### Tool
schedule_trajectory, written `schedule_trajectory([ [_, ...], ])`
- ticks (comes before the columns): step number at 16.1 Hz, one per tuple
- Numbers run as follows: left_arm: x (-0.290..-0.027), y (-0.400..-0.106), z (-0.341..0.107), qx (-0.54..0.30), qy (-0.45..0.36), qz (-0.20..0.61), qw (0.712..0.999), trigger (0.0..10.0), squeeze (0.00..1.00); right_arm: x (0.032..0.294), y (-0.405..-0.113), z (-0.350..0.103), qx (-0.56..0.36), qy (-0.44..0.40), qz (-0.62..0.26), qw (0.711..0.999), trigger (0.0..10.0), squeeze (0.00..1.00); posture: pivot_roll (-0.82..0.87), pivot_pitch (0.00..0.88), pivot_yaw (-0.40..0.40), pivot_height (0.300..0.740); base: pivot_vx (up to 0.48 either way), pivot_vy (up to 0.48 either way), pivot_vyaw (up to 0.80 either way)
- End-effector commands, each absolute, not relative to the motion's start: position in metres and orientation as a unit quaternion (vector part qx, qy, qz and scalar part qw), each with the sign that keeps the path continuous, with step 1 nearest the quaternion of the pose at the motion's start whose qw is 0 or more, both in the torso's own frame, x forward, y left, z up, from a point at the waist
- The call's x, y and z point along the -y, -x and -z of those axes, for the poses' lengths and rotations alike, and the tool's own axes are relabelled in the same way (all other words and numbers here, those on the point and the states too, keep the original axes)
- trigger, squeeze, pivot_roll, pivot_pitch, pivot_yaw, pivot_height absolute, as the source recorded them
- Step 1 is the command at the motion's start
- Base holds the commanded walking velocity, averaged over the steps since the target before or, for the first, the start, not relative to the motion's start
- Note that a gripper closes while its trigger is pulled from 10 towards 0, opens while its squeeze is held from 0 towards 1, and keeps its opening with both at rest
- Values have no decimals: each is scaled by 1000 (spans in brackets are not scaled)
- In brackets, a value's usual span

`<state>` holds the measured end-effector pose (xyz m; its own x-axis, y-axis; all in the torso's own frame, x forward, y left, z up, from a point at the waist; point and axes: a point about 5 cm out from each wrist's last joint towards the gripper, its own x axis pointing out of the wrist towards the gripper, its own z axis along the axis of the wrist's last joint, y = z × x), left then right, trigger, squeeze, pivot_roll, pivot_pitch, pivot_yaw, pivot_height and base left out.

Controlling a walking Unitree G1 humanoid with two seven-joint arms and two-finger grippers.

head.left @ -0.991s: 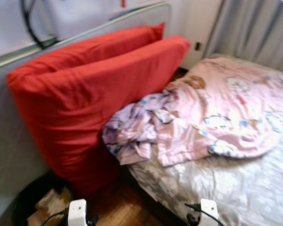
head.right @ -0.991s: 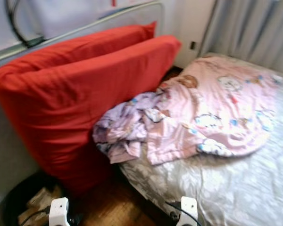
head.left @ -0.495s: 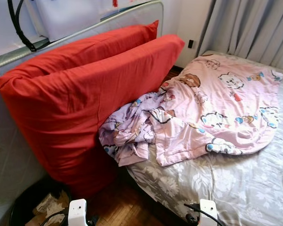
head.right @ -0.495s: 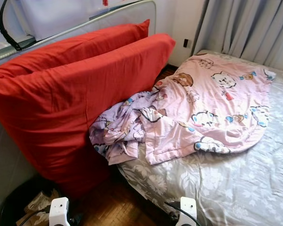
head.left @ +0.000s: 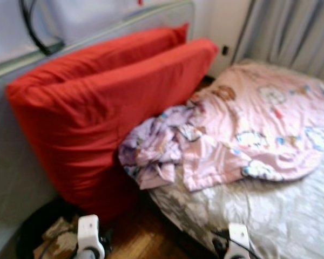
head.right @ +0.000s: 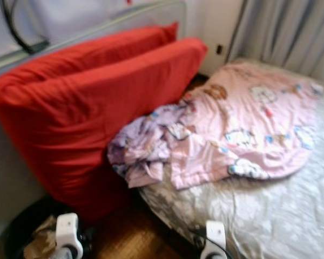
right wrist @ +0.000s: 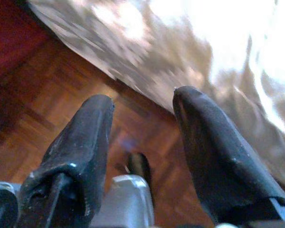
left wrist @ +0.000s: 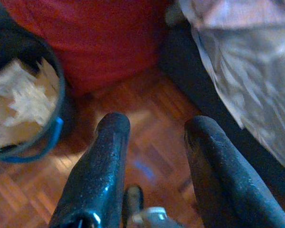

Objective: Clean up the room

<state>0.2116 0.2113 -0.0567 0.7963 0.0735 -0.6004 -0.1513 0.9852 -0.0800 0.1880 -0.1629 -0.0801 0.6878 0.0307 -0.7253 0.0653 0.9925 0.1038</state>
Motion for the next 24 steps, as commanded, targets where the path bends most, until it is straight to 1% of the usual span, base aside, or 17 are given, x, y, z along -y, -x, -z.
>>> schedule_trajectory([
  [1, -212, -209, 58, -310, 71, -71, 945, 10000, 0, 162, -185, 81, -394, -60, 0, 917, 10000, 0, 18, 28, 4, 740, 0, 0, 0],
  [7, -210, -208, 58, -306, 77, -73, 946, 10000, 0, 163, -185, 80, -388, -57, -8, 920, 10000, 0, 17, 25, 2, 740, 0, 0, 0],
  [11, -205, -223, 47, -264, 84, -61, 959, 10000, 0, 163, -186, 79, -379, -54, -12, 924, 10000, 0, 11, 14, 6, 740, 0, 0, 0],
  [15, -203, -228, 43, -251, 84, -56, 963, 10000, 0, 162, -185, 79, -374, -60, -10, 925, 10000, 0, 12, 2, 11, 740, 0, 0, 0],
  [20, -200, -237, 29, -193, 85, -51, 976, 10000, 0, 162, -186, 77, -351, -61, -9, 934, 10000, 0, 10, 0, 15, 740, 0, 0, 0],
  [21, -200, -241, 22, -166, 83, -55, 981, 10000, 0, 163, -187, 75, -341, -62, -4, 938, 10000, 0, 12, 5, 12, 740, 0, 0, 0],
  [24, -202, -245, 10, -126, 77, -57, 987, 10000, 0, 165, -189, 73, -323, -63, 7, 944, 10000, 0, 19, 24, 5, 740, 0, 0, 0],
])
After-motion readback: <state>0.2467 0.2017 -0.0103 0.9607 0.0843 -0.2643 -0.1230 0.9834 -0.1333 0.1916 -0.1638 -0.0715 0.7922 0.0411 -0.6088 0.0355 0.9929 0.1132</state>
